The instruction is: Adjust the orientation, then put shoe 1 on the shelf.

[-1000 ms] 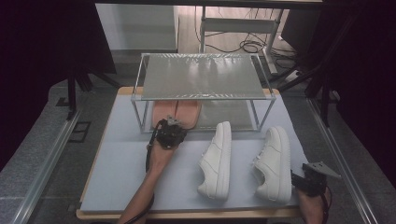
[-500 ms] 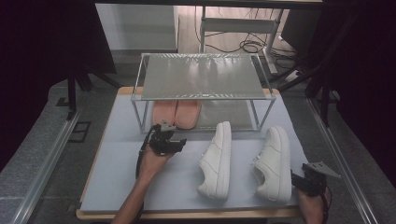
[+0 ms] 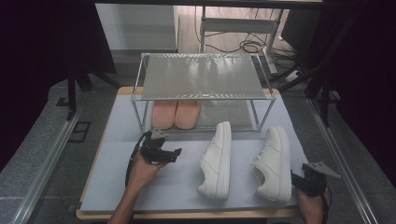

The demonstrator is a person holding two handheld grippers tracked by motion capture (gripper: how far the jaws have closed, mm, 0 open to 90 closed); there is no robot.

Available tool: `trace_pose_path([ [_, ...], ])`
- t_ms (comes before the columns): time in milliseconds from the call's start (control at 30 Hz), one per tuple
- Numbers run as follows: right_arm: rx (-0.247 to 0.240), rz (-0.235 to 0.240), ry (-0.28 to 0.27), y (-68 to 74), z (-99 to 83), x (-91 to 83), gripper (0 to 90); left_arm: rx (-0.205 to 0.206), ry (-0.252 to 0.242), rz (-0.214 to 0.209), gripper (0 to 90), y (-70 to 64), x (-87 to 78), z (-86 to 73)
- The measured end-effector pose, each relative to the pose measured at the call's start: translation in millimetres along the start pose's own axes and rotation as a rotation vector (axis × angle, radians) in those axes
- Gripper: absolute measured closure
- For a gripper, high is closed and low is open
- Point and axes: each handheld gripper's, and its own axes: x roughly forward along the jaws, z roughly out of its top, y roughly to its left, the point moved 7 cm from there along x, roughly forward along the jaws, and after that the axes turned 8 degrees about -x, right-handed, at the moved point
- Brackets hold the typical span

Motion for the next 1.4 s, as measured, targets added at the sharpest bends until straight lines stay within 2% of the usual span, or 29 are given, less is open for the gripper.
trace_pose_path([
  [333,0.0,-0.002,0.002,0.1,0.1,0.0,26.7,-0.003,-0.005,-0.006,12.9,2.9,-14.7,-19.1],
  [533,0.002,-0.001,0.002,0.1,0.2,0.1,26.7,-0.009,0.005,0.004,12.9,7.5,-18.6,-35.0],
  [567,0.002,-0.001,0.003,0.1,0.3,0.1,26.7,-0.021,0.005,0.002,12.9,8.9,-19.5,-40.2],
  [767,0.005,0.01,0.013,-0.1,0.8,-0.5,25.8,-0.036,0.012,0.01,12.9,12.2,-20.0,-52.8],
  [967,0.019,0.036,0.037,0.7,1.7,-4.5,23.4,-0.026,0.023,0.026,12.9,14.8,-19.8,-66.5],
  [1200,0.02,0.036,0.055,-1.2,8.9,-11.0,20.2,-0.028,0.046,0.04,12.9,18.6,-16.5,-81.0],
  [1300,0.025,0.044,0.071,-0.9,14.3,-16.4,14.5,-0.029,0.044,0.042,13.0,18.6,-17.5,-80.9],
  [1400,0.022,0.052,0.082,-0.2,16.3,-19.4,13.4,-0.03,0.058,0.05,13.2,19.8,-16.7,-82.2],
])
